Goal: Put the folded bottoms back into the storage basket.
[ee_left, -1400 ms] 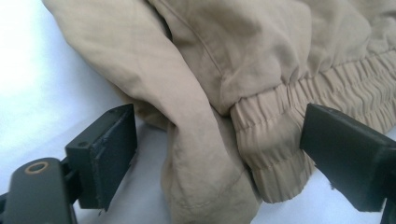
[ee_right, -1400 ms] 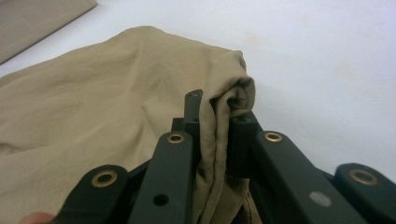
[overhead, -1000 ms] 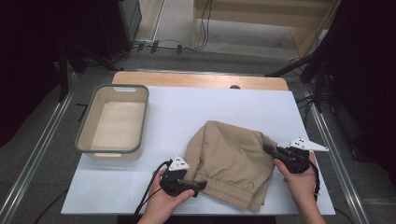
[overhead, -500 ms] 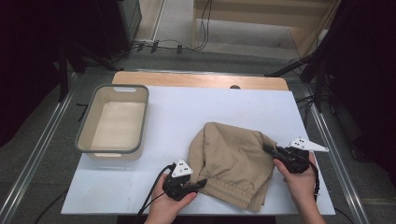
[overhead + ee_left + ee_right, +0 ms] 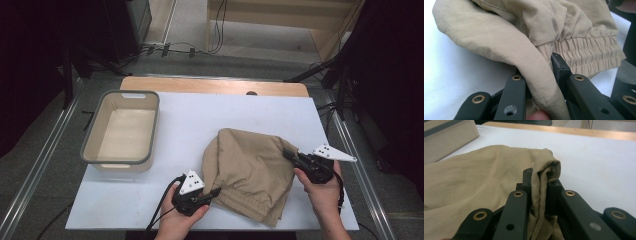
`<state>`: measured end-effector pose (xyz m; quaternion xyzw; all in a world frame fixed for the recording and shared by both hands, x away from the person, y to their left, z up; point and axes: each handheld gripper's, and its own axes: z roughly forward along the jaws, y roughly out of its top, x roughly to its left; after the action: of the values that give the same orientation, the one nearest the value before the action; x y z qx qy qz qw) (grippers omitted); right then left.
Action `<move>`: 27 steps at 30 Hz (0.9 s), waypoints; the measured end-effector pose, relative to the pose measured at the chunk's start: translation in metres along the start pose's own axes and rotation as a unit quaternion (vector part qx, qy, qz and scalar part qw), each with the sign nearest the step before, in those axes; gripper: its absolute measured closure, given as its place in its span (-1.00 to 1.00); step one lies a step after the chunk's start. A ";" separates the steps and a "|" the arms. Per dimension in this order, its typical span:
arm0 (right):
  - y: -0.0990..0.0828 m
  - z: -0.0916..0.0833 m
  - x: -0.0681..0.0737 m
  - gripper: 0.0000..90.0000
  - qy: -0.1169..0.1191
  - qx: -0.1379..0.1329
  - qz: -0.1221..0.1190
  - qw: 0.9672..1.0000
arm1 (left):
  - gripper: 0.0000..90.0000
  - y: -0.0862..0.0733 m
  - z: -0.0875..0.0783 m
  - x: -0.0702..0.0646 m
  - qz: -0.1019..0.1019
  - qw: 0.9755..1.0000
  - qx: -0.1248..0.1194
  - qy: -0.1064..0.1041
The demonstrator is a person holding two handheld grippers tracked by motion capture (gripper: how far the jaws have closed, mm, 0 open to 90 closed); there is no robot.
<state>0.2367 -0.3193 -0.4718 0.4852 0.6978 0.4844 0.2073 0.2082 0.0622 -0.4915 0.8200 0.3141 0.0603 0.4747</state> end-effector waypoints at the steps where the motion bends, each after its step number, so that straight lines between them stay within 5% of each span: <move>1: 0.002 0.000 0.000 0.77 0.000 -0.003 0.000 1.000 | 0.68 0.001 -0.002 0.001 0.001 1.000 -0.007 0.002; 10: 0.026 0.005 0.010 0.77 0.009 -0.028 0.000 1.000 | 0.68 0.013 -0.024 0.010 0.012 0.999 -0.040 0.024; 27: 0.091 0.033 0.038 0.77 0.035 -0.057 -0.055 0.996 | 0.68 0.031 -0.068 0.037 0.004 0.993 -0.100 0.067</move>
<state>0.2880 -0.2645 -0.3998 0.4161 0.7013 0.5282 0.2367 0.2246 0.1230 -0.4364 0.7636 0.3340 0.1485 0.5323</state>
